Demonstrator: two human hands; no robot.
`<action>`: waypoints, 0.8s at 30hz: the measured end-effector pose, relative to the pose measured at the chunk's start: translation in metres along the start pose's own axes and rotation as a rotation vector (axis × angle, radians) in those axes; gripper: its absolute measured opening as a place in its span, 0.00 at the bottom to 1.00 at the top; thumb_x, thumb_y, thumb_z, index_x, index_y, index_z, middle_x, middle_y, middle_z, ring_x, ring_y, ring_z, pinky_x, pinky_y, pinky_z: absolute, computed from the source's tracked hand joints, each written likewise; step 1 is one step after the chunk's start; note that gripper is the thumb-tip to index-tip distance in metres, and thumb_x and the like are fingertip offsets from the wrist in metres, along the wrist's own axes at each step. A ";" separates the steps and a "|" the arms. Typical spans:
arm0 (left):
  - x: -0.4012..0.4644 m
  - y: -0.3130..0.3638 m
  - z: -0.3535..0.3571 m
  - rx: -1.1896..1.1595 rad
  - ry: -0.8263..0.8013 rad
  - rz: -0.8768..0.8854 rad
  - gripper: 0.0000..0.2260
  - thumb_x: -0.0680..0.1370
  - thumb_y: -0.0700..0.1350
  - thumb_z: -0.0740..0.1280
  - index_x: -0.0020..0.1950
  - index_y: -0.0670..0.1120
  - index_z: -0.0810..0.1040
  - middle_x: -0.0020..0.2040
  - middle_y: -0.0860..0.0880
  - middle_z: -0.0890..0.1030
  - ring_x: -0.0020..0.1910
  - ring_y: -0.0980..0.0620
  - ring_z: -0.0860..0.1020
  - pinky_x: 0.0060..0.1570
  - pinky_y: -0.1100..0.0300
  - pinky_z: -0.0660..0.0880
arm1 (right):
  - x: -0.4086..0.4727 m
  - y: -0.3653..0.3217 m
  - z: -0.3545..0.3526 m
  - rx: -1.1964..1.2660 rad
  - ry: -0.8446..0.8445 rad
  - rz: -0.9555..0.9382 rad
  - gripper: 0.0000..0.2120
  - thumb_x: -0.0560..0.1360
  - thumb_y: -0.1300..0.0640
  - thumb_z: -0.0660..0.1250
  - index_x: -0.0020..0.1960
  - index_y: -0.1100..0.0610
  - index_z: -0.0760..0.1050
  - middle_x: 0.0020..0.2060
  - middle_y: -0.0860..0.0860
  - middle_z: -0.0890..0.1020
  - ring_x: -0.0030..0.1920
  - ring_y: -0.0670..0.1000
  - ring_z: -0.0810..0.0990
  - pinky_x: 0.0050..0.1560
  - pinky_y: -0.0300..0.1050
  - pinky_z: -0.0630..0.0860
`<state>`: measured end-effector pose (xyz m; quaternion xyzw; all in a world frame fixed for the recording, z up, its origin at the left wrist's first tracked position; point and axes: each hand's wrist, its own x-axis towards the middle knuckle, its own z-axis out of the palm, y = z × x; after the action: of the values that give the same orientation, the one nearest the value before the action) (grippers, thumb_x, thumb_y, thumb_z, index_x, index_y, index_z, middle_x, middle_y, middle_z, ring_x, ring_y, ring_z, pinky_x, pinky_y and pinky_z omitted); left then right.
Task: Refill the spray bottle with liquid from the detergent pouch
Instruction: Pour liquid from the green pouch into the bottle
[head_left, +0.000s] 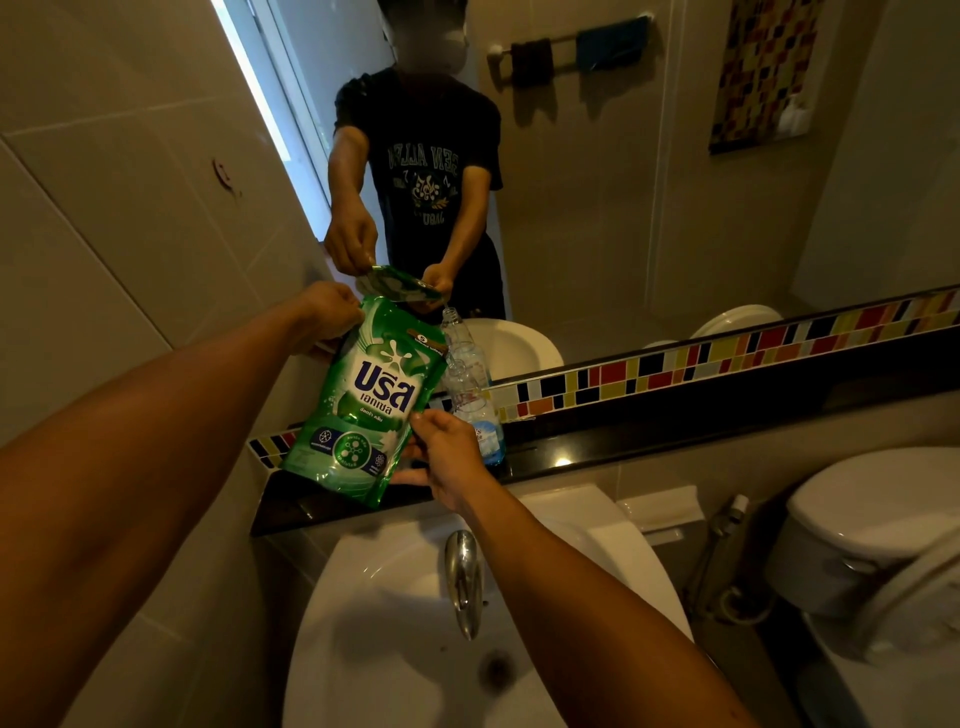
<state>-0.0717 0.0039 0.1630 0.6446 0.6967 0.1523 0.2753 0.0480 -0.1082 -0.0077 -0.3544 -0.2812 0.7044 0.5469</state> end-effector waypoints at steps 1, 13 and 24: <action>0.000 0.000 0.000 -0.001 -0.001 0.000 0.03 0.83 0.43 0.61 0.52 0.44 0.71 0.50 0.40 0.77 0.45 0.43 0.78 0.37 0.52 0.75 | -0.001 0.000 0.000 0.001 0.001 0.000 0.06 0.84 0.56 0.64 0.51 0.58 0.76 0.45 0.53 0.86 0.45 0.53 0.86 0.35 0.53 0.86; 0.001 0.001 0.000 0.009 0.001 0.006 0.03 0.83 0.44 0.61 0.53 0.44 0.72 0.51 0.40 0.77 0.48 0.42 0.78 0.40 0.50 0.75 | -0.002 -0.002 0.002 -0.001 0.001 0.000 0.07 0.84 0.56 0.64 0.49 0.57 0.77 0.44 0.53 0.86 0.44 0.52 0.87 0.35 0.52 0.86; -0.002 0.001 -0.003 0.012 -0.007 0.002 0.04 0.84 0.44 0.60 0.55 0.44 0.72 0.49 0.41 0.77 0.44 0.44 0.78 0.35 0.52 0.74 | -0.003 -0.002 0.003 -0.008 -0.003 -0.002 0.06 0.84 0.56 0.64 0.52 0.57 0.77 0.45 0.53 0.86 0.45 0.52 0.87 0.36 0.53 0.86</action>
<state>-0.0722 0.0028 0.1662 0.6476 0.6960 0.1461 0.2737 0.0475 -0.1104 -0.0040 -0.3554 -0.2851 0.7033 0.5457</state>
